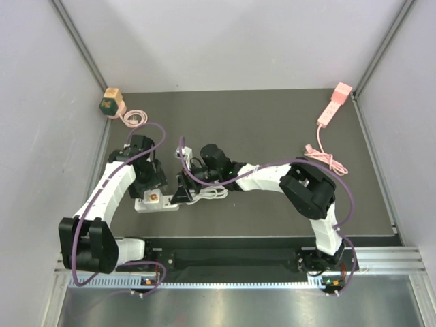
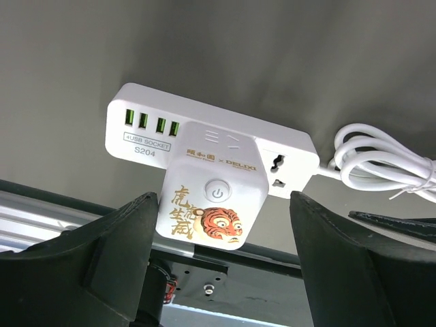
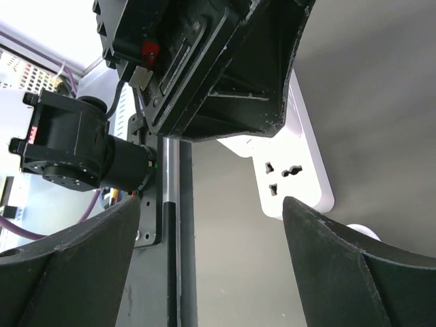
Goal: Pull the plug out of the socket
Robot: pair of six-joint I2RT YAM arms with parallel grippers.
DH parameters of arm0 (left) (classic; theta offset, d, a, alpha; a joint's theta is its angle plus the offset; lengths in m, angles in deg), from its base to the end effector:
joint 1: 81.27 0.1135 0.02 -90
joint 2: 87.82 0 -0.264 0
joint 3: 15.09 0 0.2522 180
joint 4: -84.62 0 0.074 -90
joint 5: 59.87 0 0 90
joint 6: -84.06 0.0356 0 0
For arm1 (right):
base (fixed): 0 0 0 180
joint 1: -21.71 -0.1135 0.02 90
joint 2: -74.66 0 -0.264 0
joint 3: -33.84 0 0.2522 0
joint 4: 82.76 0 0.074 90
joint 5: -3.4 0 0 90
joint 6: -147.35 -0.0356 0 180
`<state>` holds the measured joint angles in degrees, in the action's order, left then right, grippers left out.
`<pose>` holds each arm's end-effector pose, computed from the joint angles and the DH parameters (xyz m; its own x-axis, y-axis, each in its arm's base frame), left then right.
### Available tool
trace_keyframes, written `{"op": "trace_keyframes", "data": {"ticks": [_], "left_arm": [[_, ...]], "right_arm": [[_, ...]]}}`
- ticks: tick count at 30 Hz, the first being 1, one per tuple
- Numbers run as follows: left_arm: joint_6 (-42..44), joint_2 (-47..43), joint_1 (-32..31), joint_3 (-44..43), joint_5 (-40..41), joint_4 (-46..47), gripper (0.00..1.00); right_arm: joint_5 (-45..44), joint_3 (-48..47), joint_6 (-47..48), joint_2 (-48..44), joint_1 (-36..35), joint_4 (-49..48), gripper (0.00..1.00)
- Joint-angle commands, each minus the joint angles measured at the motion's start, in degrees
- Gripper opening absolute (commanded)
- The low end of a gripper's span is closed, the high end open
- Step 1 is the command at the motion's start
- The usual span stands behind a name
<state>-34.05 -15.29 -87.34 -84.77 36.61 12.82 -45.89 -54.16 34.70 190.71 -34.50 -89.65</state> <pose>0.2208 -0.0194 0.2473 -0.8813 -0.3771 -0.2848 -0.3853 0.9223 -0.0287 0.2325 0.3891 0.1956 -0.5581 -0.3092 -0.7700 -0.8163 0.0381 0.5764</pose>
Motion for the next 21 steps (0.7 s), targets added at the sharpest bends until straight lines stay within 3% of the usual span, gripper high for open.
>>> {"op": "trace_keyframes", "data": {"ticks": [1, 15, 18, 20, 21], "left_arm": [[1.66, -0.29, -0.26, -0.77, -0.68, 0.21, 0.82], [-1.32, 1.29, -2.37, 2.13, -0.68, -0.50, 0.75], [-1.41, 1.73, -2.63, 2.22, -0.77, -0.23, 0.70], [-1.41, 1.65, -2.64, 2.22, -0.77, -0.14, 0.61], [-1.50, 1.47, -2.64, 2.31, -0.59, -0.14, 0.57]], "right_arm": [[1.30, 0.67, 0.59, -0.91, -0.49, -3.53, 0.85], [0.34, 2.17, -1.69, -0.74, -0.48, -6.78, 0.85], [-2.03, 2.08, -3.18, -0.47, -0.49, -6.78, 0.85], [-2.48, 2.08, -5.45, 0.05, -0.66, -7.91, 0.83], [-2.48, 1.73, -6.34, 0.32, -0.92, -8.44, 0.76]]}}
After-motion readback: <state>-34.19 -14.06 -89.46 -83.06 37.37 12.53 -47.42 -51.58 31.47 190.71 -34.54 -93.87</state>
